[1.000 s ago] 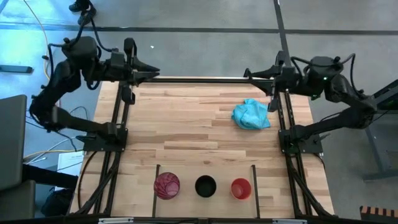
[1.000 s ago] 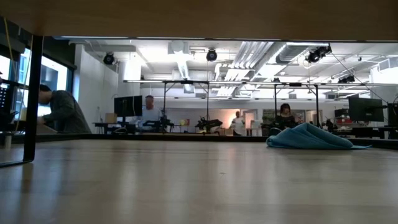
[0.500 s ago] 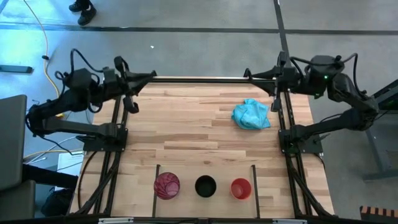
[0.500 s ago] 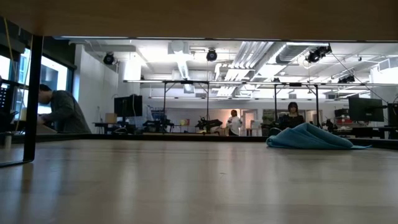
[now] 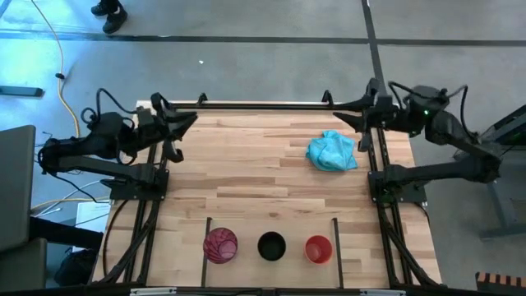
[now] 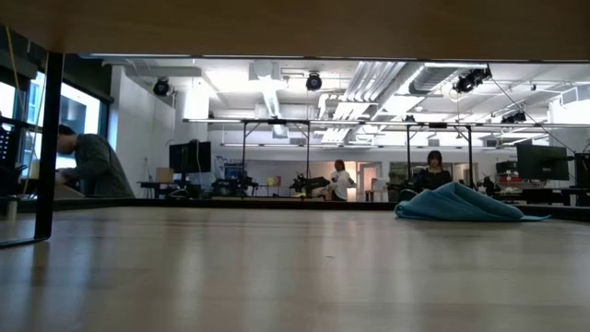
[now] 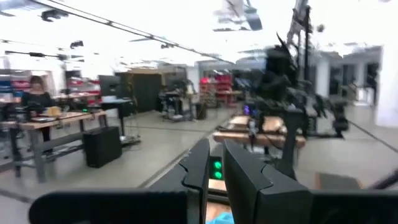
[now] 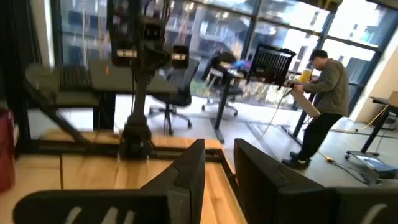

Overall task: Stack small to large cups/mugs on shelf
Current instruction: Return to Home Position

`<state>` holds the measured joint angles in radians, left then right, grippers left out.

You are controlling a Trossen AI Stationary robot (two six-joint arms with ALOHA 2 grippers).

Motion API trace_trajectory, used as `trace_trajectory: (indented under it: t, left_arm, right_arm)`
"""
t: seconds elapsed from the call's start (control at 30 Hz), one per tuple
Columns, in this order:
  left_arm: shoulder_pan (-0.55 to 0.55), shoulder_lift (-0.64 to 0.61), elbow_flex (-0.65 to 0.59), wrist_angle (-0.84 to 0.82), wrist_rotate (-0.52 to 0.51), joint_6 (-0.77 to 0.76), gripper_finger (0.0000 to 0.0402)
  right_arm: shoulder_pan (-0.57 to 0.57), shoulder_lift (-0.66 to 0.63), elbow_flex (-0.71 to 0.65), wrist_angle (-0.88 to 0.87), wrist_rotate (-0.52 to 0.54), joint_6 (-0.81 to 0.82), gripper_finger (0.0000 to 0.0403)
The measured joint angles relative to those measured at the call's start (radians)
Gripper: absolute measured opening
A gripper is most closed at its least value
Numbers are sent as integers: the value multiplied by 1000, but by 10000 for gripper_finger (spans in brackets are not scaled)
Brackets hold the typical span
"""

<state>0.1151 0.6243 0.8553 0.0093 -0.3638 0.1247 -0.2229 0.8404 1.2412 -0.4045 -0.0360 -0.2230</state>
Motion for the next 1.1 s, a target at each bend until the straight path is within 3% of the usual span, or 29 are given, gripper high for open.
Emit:
trace_trajectory:
  t: [0.23, 0.47, 0.73, 0.9, 1.1]
  left_arm:
    - [-45, -134, -104, 56, -79, -38, 35]
    - [-86, -176, -176, 78, -145, -77, 35]
    - [-92, -177, -229, 132, -119, -127, 35]
    - [-92, -178, -231, 126, -75, -173, 35]
    - [-92, -214, -231, 123, -62, -194, 35]
  right_arm:
    - [-36, -236, -292, 256, 5, 108, 78]
    - [-68, -406, -540, 420, 54, 271, 78]
    - [-70, -463, -700, 500, -78, 414, 78]
    - [-70, -464, -708, 470, -157, 444, 78]
    - [-105, -557, -701, 150, -92, 427, 78]
